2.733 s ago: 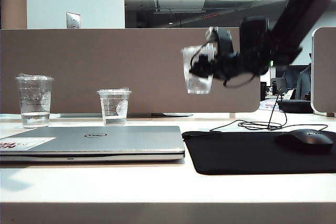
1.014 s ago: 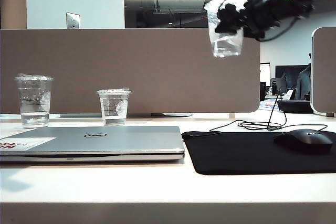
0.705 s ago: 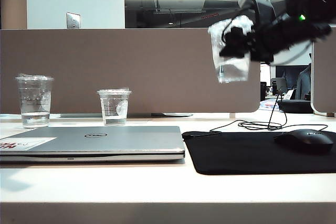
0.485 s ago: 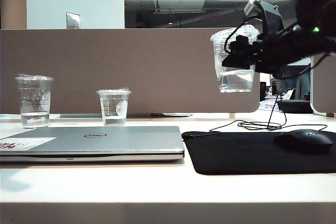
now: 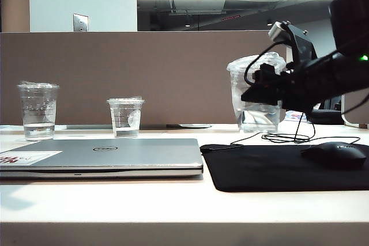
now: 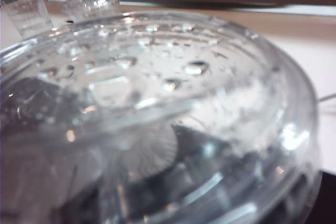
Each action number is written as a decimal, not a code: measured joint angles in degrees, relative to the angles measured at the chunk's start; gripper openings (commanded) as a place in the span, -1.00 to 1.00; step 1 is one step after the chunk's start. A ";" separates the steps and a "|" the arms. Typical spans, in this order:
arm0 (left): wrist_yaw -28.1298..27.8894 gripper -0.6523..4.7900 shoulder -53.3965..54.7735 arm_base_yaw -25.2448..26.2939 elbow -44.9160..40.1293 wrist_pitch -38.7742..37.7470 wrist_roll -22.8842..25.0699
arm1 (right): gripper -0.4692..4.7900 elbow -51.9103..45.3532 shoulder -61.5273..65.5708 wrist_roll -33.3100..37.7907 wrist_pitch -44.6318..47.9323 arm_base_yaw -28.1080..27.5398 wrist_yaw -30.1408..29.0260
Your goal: Pick up the coffee cup on the right and place it on the right side of the laptop.
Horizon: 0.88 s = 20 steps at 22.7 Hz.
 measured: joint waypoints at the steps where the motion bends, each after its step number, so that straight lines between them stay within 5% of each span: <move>1: 0.00 -0.78 0.02 0.00 0.00 -0.02 0.00 | 0.14 -0.76 0.00 0.00 0.31 0.24 0.13; 20: 0.00 -0.78 0.02 0.00 0.00 -0.02 0.00 | 0.14 -4.96 2.99 0.00 3.69 0.87 0.17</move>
